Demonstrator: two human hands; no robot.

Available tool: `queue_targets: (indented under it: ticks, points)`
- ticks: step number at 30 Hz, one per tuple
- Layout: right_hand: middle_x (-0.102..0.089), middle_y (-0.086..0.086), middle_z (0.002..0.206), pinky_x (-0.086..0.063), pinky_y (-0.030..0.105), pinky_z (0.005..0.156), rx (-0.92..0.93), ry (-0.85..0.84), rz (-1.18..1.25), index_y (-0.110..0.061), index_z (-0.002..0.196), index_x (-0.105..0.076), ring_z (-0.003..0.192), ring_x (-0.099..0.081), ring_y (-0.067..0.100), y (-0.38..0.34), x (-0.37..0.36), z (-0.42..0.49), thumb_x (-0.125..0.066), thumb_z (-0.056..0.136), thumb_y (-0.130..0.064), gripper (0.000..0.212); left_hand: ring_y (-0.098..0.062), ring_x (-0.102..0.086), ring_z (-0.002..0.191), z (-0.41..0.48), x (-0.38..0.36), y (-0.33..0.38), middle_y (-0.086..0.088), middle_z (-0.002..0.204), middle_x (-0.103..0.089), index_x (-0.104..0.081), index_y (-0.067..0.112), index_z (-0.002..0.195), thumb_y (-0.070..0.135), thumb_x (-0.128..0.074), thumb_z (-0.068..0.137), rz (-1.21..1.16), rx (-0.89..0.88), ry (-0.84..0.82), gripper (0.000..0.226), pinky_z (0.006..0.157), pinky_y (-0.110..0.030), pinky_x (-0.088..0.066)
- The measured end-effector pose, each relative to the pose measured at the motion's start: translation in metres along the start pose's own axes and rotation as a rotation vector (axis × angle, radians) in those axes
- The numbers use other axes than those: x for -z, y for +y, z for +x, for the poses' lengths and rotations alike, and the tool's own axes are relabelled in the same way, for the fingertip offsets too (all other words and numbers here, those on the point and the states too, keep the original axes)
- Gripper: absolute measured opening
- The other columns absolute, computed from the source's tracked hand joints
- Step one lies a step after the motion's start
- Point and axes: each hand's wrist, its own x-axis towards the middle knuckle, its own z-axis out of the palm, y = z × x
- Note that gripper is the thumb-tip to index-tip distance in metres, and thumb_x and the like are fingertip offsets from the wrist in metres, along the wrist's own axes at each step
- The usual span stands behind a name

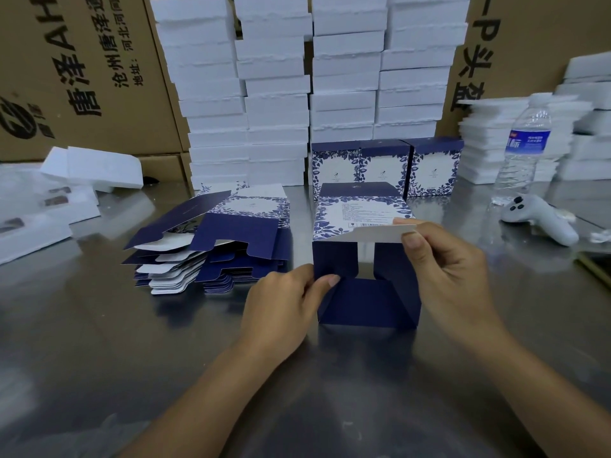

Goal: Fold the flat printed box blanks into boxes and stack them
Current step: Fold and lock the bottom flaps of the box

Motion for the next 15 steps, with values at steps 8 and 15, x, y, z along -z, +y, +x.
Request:
queue_targets:
  ticks: [8,15]
  points:
    - [-0.069,0.006,0.100,-0.044,0.030,0.086,0.026,-0.005,-0.008,-0.017,0.095,-0.069,0.097,-0.061,0.015,0.0020,-0.0001,0.0022,-0.051,0.086,-0.038,0.029,-0.017,-0.044,0.055,0.0021,0.0020,-0.0062,0.004,0.054,-0.044,-0.041,0.019,0.063,0.051,-0.049,0.090,-0.009,0.046,-0.187,0.043,0.053,-0.032,-0.030]
    - [-0.068,0.006,0.097,-0.041,0.027,0.083,0.031,-0.006,-0.011,-0.014,0.094,-0.069,0.092,-0.059,0.012,0.0005,0.0003,0.0022,-0.050,0.086,-0.036,0.030,-0.014,-0.042,0.052,0.0008,0.0000,-0.0057,0.006,0.053,-0.042,-0.041,0.020,0.064,0.045,-0.049,0.093,0.022,0.009,-0.160,0.039,0.053,-0.031,-0.027]
